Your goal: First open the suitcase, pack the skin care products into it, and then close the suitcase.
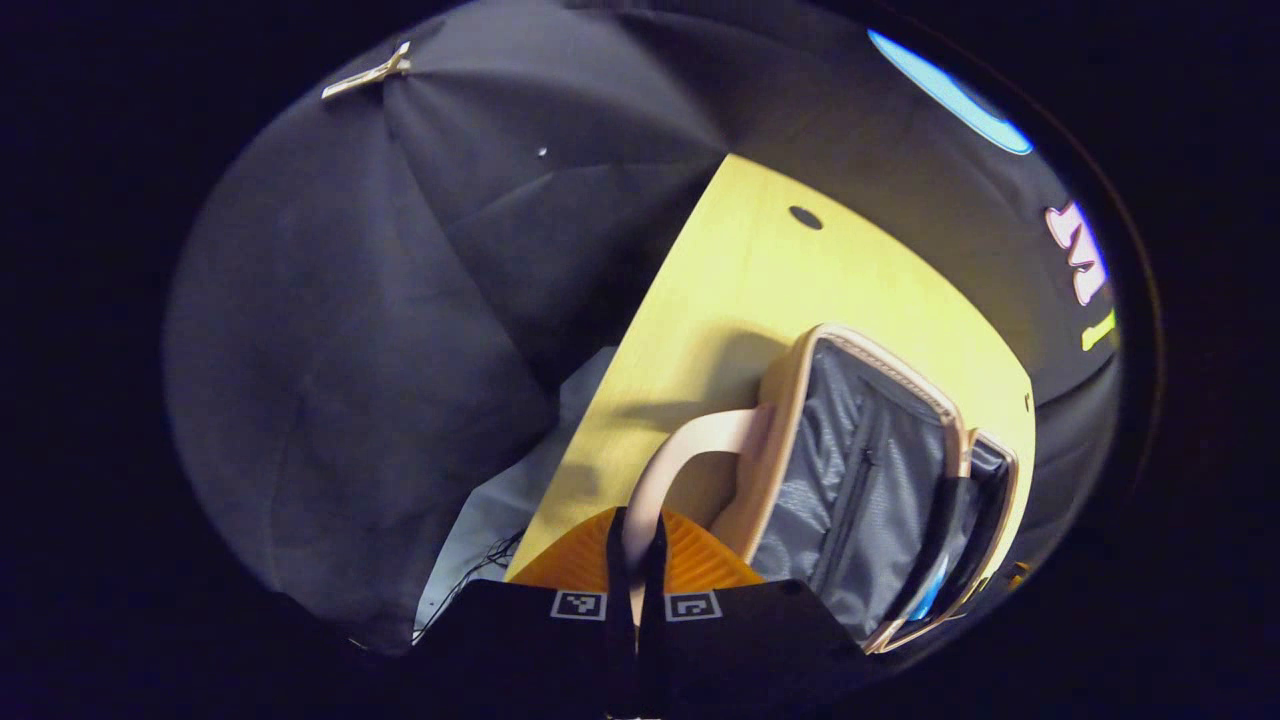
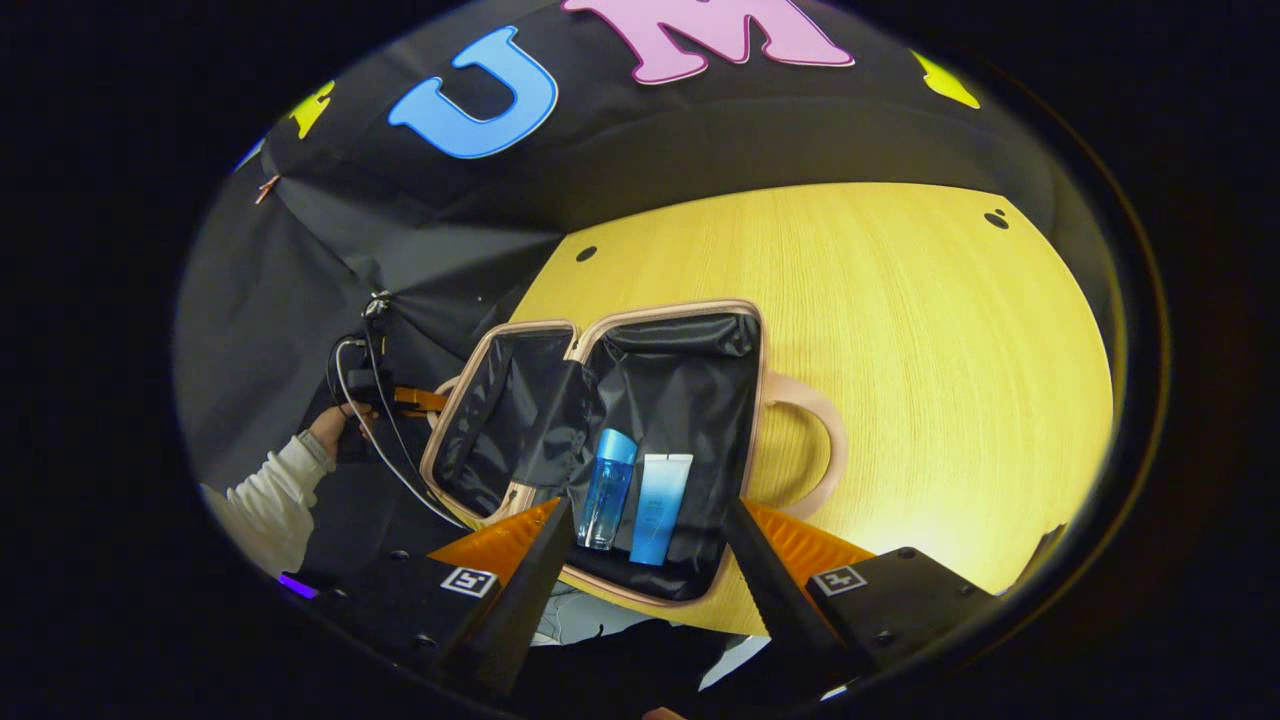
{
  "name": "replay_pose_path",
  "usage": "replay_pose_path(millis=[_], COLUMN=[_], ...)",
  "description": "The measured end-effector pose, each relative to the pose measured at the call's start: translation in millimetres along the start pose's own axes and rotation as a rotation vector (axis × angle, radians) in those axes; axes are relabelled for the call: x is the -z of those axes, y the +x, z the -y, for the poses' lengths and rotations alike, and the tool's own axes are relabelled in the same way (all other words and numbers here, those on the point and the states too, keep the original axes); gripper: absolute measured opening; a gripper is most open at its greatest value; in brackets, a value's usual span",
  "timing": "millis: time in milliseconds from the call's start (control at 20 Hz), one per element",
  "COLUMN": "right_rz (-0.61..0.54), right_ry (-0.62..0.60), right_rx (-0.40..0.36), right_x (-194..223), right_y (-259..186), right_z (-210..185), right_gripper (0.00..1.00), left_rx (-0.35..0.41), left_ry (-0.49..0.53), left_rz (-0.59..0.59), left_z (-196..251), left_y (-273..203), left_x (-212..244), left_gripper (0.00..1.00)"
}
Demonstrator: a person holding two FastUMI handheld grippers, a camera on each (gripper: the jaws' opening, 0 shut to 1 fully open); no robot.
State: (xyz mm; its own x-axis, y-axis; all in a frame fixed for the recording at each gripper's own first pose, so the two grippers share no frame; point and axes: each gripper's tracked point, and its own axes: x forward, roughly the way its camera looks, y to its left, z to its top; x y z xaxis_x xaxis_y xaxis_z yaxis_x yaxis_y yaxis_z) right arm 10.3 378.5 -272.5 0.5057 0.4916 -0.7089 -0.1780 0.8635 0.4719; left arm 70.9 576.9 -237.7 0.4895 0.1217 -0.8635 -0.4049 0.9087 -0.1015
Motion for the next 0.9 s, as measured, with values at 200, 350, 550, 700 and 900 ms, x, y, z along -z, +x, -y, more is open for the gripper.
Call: replay_pose_path(millis=[200,350,550,700,900], right_rz=[0.046,0.081,0.112,0.143,0.184], right_ry=[-0.013,-0.004,-0.039,-0.061,-0.071], right_rx=[0.001,-0.003,-0.007,-0.02,-0.067], right_x=[-15,-21,-27,-28,-36], right_y=[-13,-27,-50,-67,-84], right_z=[4,6,7,9,14], right_gripper=[0.97,0.98,0.97,0.97,0.97], left_rx=[0.092,0.183,0.324,0.44,0.548], left_ry=[0.007,0.02,0.044,0.054,0.105], left_rz=[0.086,0.152,0.22,0.255,0.269], left_z=[21,46,90,148,233], left_y=[-39,-83,-155,-194,-237], left_x=[-25,-39,-60,-62,-45], left_gripper=[0.06,0.06,0.06,0.09,0.06])
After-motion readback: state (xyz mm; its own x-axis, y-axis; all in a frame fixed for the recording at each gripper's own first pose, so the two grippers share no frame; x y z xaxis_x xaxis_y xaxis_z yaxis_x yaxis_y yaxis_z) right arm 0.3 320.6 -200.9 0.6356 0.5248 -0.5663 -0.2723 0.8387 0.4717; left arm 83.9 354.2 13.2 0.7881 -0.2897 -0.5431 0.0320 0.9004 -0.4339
